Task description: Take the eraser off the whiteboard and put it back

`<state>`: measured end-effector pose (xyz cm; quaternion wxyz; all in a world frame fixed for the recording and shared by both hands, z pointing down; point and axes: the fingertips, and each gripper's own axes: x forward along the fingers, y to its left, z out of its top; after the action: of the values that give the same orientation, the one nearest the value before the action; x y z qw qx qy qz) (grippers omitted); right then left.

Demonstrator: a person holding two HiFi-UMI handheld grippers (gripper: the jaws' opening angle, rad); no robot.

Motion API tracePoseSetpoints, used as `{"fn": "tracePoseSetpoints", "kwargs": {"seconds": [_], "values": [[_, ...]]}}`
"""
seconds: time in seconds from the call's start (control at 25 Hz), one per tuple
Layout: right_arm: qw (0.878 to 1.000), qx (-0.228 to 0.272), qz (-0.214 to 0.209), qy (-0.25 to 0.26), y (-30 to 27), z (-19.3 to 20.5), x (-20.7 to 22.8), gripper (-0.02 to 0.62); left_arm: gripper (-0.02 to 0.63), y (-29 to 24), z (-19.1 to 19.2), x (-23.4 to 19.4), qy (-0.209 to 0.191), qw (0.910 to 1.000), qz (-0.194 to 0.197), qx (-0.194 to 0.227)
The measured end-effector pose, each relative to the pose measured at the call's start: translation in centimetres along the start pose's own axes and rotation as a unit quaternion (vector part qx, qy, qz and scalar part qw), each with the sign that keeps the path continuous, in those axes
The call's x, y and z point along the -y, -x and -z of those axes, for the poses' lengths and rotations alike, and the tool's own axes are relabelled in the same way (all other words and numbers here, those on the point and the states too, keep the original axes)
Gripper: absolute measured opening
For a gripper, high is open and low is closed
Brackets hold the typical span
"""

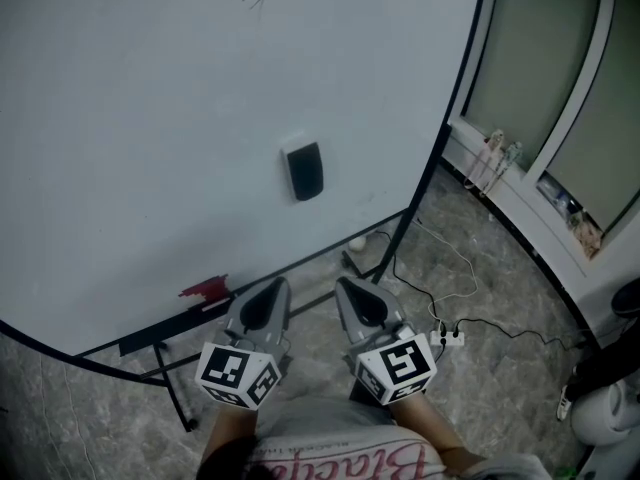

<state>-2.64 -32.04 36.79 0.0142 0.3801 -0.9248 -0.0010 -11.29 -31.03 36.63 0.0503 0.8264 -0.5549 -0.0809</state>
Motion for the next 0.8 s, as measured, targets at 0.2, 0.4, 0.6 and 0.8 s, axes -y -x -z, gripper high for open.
{"fn": "tracePoseSetpoints", "kwargs": {"seconds": [0.2, 0.4, 0.6, 0.8], "values": [[1.0, -0.008, 0.012, 0.0, -0.12, 0.32, 0.69, 0.0, 0.0, -0.31, 0.2, 0.15, 0.0, 1.0, 0.005, -0.003], [1.0, -0.013, 0.018, 0.004, -0.22, 0.34, 0.77, 0.0, 0.0, -0.57, 0.35, 0.25, 0.001, 1.0, 0.008, -0.004], [1.0, -0.016, 0.019, 0.007, -0.11, 0.44, 0.67, 0.0, 0.0, -0.48, 0.29, 0.35, 0.001, 1.0, 0.008, -0.004], [1.0, -0.02, 0.02, 0.011, -0.03, 0.45, 0.74, 0.0, 0.0, -0.45, 0.38, 0.45, 0.001, 1.0, 0.009, -0.004]]}}
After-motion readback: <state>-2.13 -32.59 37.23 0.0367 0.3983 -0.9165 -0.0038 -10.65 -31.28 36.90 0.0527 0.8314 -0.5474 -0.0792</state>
